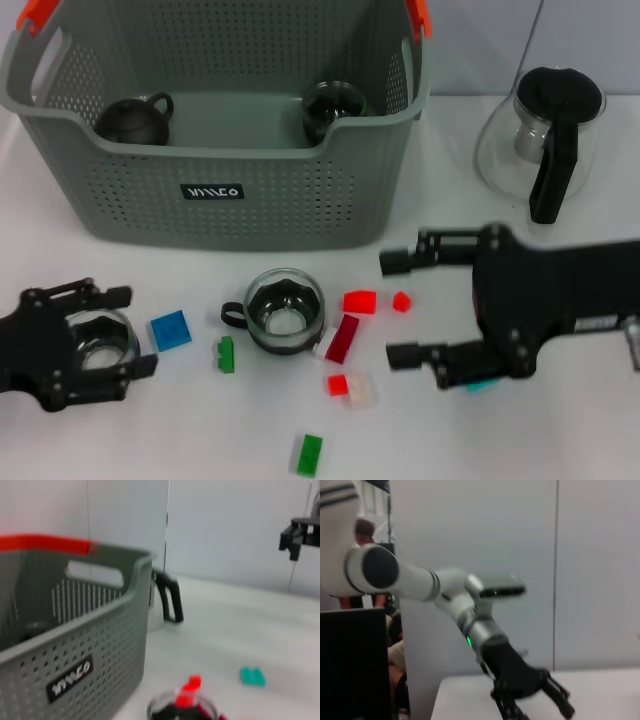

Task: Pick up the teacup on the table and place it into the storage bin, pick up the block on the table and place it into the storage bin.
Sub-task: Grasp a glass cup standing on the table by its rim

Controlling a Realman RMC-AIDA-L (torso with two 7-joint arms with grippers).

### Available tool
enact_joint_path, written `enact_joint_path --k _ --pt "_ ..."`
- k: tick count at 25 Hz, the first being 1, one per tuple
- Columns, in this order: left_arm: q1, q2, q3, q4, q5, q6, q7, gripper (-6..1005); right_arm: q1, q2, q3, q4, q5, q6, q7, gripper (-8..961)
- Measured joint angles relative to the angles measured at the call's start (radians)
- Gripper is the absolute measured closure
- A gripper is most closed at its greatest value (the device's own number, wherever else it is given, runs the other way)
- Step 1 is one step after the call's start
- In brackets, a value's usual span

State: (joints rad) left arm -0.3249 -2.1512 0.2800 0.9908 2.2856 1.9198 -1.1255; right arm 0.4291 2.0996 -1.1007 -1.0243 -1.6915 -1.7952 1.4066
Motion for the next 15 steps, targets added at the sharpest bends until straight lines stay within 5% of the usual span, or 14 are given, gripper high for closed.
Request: enact_joint_path --k 3,8,15 --pt "0.001 -0.02 0.032 0.129 0.059 0.004 -0.044 171 0.012 -0.001 0.006 0.059 -0.022 0.023 -0.001 126" --pt "0.011 -0.022 0.131 0.291 0.111 0.015 -0.165 171 0.042 -0.001 0.0 0.109 -0.024 0.051 -0.002 126" --pt "0.042 -0.022 0.374 0.441 0.155 0.002 -0.315 171 0.124 0.0 -0.056 0.201 -0.064 0.11 -0.001 127"
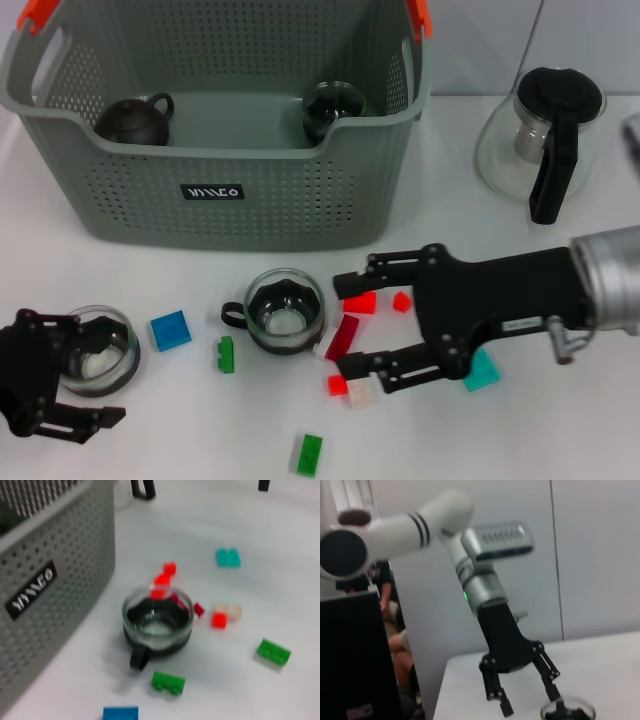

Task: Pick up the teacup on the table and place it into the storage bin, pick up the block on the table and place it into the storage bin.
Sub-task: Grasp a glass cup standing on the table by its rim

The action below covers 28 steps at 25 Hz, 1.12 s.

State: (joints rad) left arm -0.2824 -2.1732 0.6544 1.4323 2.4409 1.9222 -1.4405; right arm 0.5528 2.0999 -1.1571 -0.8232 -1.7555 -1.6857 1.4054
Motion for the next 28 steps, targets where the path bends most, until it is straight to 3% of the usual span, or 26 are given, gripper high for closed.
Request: enact_joint_path --k 6,16,28 --pt "0.001 -0.001 0.177 0.052 0.064 -0.097 -0.103 171 0.061 0.001 -0.065 0.082 -0.009 0.073 -0.002 127" --pt "-0.017 0.0 0.243 0.056 0.152 -0.152 -0.145 172 0.099 0.005 -0.254 0.091 -0.007 0.182 0.018 127" --pt "-0.02 -0.002 0.42 0.048 0.247 -0.239 -0.253 172 0.108 0.006 -0.278 0.094 -0.003 0.223 0.031 126"
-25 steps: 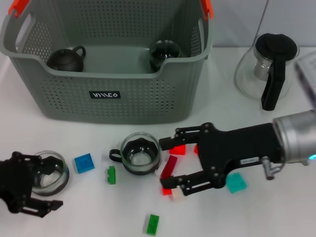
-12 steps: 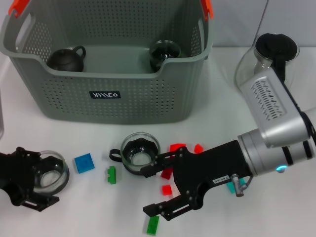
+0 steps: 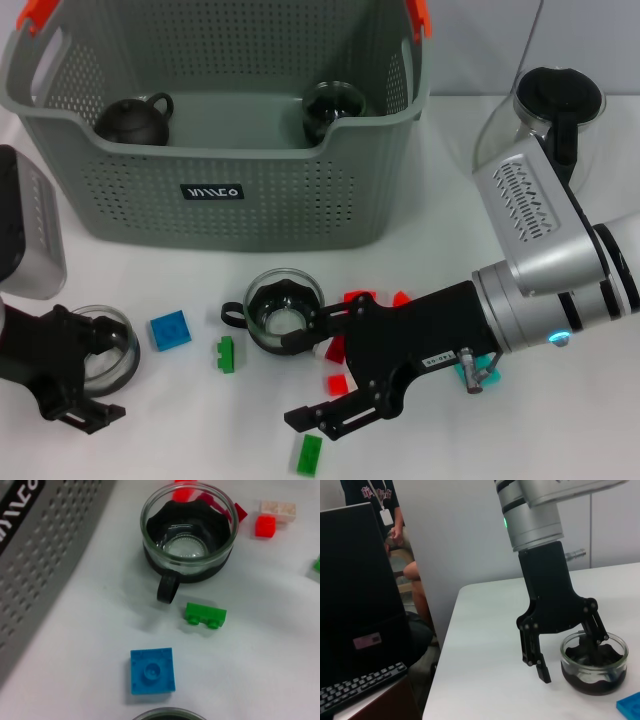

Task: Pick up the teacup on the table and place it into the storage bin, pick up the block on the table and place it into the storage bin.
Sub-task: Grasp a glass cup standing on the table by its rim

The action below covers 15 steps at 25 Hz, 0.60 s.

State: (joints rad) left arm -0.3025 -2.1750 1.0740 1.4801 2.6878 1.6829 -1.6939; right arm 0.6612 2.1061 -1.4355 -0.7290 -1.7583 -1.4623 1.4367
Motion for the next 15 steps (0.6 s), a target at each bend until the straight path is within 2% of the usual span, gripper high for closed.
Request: enact_joint_path --k 15 --pt "0.0 0.0 0.05 -0.033 0.008 -0.03 -0.029 172 -0.005 0.0 0.002 0.002 0.003 0.016 0.001 126"
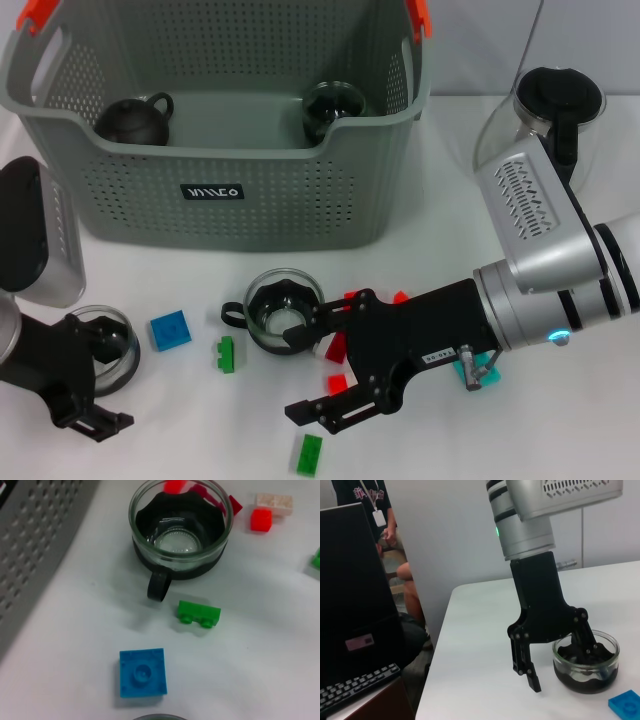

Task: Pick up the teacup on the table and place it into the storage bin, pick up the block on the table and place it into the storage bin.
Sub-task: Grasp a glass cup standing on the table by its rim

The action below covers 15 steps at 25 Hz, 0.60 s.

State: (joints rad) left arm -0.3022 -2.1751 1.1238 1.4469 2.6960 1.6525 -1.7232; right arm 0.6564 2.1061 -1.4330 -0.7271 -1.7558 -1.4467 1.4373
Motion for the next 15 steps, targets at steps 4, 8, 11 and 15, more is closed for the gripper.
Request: enact_joint_path --k 4,8,11,15 --pt "-0.002 0.001 0.002 -0.001 0.005 -0.016 -0.012 180 -0.002 0.0 0.003 0.0 0.003 0.0 0.002 126" --pt "-0.015 0.006 -0.002 -0.026 0.023 -0.023 -0.015 212 -0.005 -0.001 0.005 0.0 0.014 0.0 0.008 126" --pt "-0.025 0.006 -0.002 -0.063 0.033 -0.028 -0.015 237 -0.005 -0.002 0.009 0.0 0.014 0.0 0.014 127" --pt "-0.021 0.004 -0.001 -0.06 0.026 -0.036 -0.013 381 -0.004 -0.003 0.01 0.0 0.015 -0.002 0.014 127"
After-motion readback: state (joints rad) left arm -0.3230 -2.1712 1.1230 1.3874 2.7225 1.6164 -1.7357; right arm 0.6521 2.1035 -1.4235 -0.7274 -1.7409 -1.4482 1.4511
